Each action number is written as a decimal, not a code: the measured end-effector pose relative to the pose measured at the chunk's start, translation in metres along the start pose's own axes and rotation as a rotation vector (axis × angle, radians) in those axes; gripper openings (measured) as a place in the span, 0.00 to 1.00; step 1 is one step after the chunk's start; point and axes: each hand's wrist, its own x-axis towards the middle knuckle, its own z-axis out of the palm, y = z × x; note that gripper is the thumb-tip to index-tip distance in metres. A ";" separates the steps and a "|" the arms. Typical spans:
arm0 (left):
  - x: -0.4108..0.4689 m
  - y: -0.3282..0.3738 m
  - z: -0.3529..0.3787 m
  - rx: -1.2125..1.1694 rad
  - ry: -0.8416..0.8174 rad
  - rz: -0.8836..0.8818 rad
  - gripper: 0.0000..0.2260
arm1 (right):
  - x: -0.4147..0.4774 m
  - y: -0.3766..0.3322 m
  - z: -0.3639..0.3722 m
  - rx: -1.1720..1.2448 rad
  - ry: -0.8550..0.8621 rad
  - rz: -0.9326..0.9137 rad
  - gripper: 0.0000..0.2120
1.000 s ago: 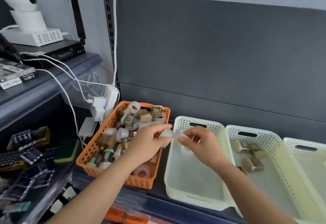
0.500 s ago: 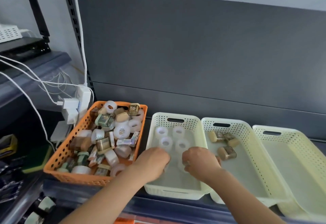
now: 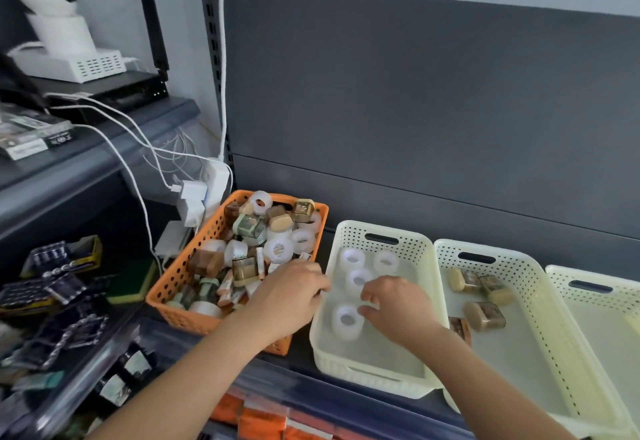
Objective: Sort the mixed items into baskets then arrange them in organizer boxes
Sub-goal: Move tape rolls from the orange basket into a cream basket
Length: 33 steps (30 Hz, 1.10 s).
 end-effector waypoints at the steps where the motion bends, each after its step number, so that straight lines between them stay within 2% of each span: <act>1: -0.005 -0.005 -0.007 0.029 0.021 -0.025 0.10 | 0.002 -0.006 -0.002 0.005 0.021 -0.012 0.11; 3: -0.016 -0.016 -0.020 0.096 0.052 -0.081 0.09 | 0.008 -0.021 -0.007 0.033 0.058 -0.046 0.11; 5: -0.028 -0.030 -0.032 0.154 0.017 -0.169 0.08 | 0.014 -0.040 -0.012 0.081 0.104 -0.117 0.11; 9: -0.048 -0.065 -0.051 0.206 -0.235 -0.393 0.06 | 0.028 -0.080 -0.010 0.087 0.145 -0.316 0.11; 11: -0.056 -0.078 -0.054 0.243 -0.328 -0.453 0.06 | 0.036 -0.098 -0.006 0.055 0.107 -0.360 0.11; 14: -0.063 -0.092 -0.053 0.203 -0.394 -0.507 0.07 | 0.049 -0.120 0.001 -0.039 -0.075 -0.394 0.09; 17: -0.064 -0.101 -0.052 0.158 -0.417 -0.526 0.11 | 0.060 -0.137 0.008 -0.128 -0.187 -0.332 0.12; 22: -0.061 -0.112 -0.048 0.122 -0.475 -0.542 0.10 | 0.070 -0.155 0.019 -0.156 -0.191 -0.220 0.09; 29: -0.057 -0.120 -0.047 0.070 -0.478 -0.510 0.05 | 0.072 -0.151 0.024 0.089 -0.175 -0.174 0.11; 31: -0.057 -0.121 -0.051 -0.014 -0.455 -0.490 0.01 | 0.067 -0.145 0.020 0.204 -0.126 -0.168 0.12; 33: -0.055 -0.118 -0.059 -0.118 -0.418 -0.464 0.02 | 0.063 -0.135 0.011 0.322 -0.062 -0.153 0.14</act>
